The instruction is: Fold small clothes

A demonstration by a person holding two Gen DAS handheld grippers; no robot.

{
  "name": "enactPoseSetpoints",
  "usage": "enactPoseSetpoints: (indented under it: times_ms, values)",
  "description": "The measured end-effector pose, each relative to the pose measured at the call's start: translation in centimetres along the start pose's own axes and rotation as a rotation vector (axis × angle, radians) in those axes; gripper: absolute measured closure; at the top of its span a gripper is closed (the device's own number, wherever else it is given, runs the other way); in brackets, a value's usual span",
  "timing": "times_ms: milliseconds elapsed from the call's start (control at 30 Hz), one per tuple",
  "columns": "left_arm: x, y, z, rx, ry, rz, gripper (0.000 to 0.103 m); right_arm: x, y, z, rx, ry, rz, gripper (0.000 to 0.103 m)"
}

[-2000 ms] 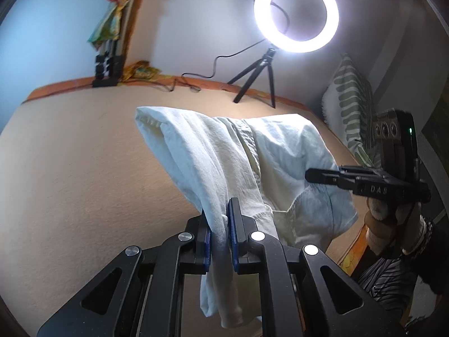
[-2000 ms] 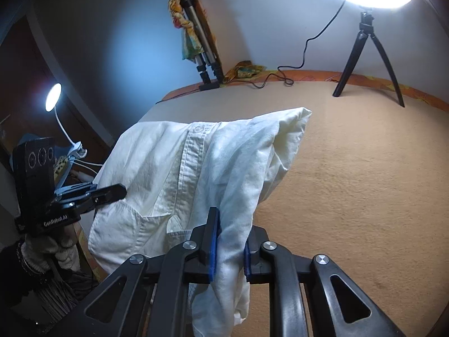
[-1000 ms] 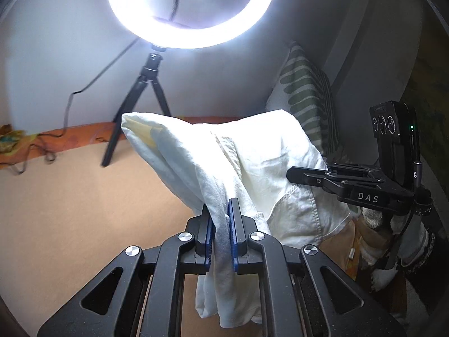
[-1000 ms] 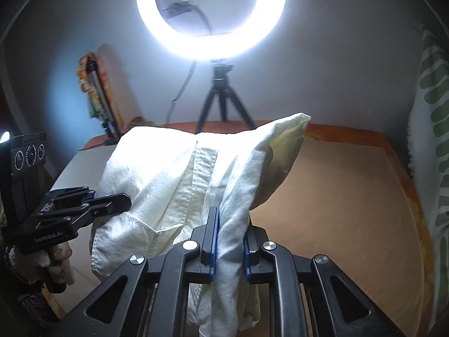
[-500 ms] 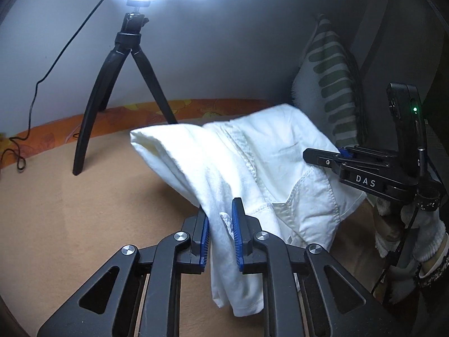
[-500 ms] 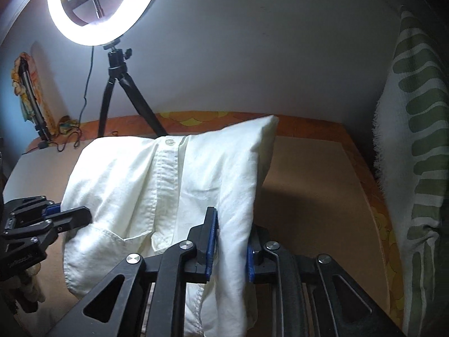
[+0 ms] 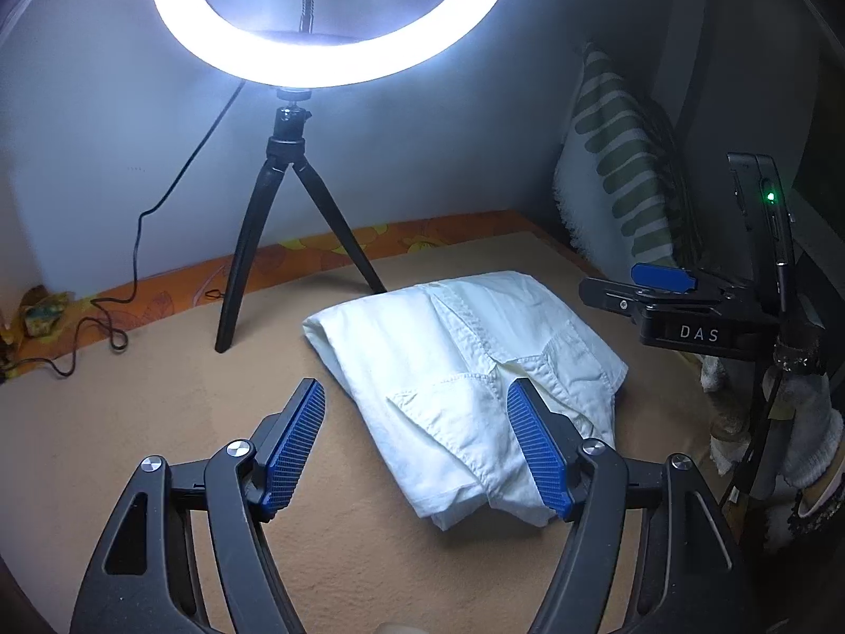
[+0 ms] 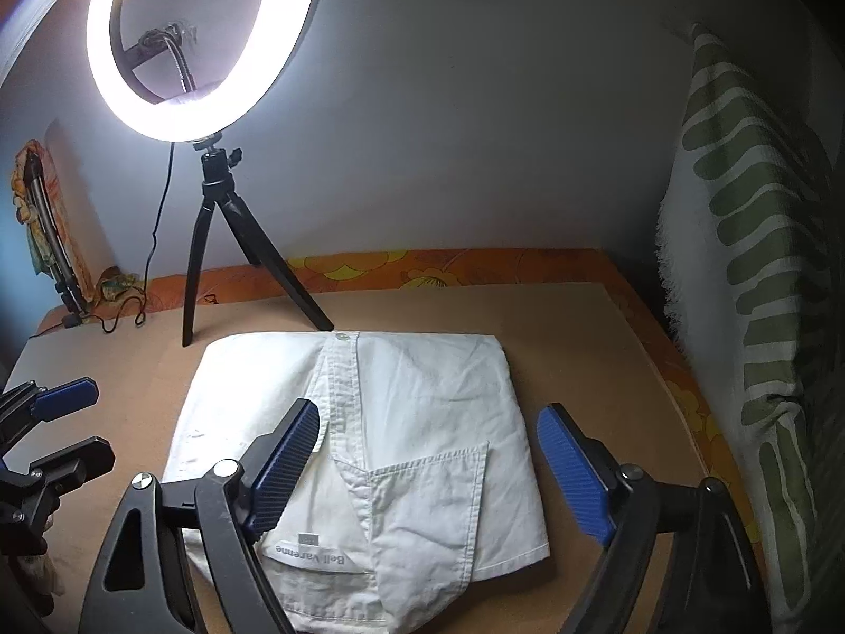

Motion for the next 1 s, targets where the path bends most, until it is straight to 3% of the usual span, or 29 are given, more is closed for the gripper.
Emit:
enactPoseSetpoints:
  times_ms: [200,300,667,767,867,1000]
  values:
    - [-0.7,-0.3,2.9,0.057,0.005,0.010,0.031,-1.2,1.9,3.1,-0.006,-0.036,0.007,0.003]
    - [-1.2,-0.5,5.0,0.077,-0.013,0.003,0.023,-2.0,2.8,4.6,0.012,-0.046,0.000,0.002]
    - [-1.9,-2.3,10.6,0.085,-0.082,-0.029,0.020,-4.5,4.8,9.5,0.005,-0.108,0.012,0.000]
    - [-2.1,-2.7,11.0,0.080,-0.080,-0.023,0.015,-5.0,5.1,10.4,0.002,-0.119,0.023,0.000]
    - [-2.4,-3.1,11.2,0.096,-0.078,-0.029,0.002,-5.3,5.1,11.1,-0.003,-0.127,0.027,0.000]
    - [-2.6,-3.4,11.3,0.110,-0.079,-0.037,0.001,-5.4,4.8,11.5,0.001,-0.133,0.007,0.000]
Point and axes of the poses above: each gripper's, at about its wrist camera, not at the fingertips, and z roughly against the way its jaws point, y to its left, x to its top, the point moved 3 cm from there along -z, roughly the way its jaws point, and after that the axes turned 6 degrees about -z, right-handed, at the moved point
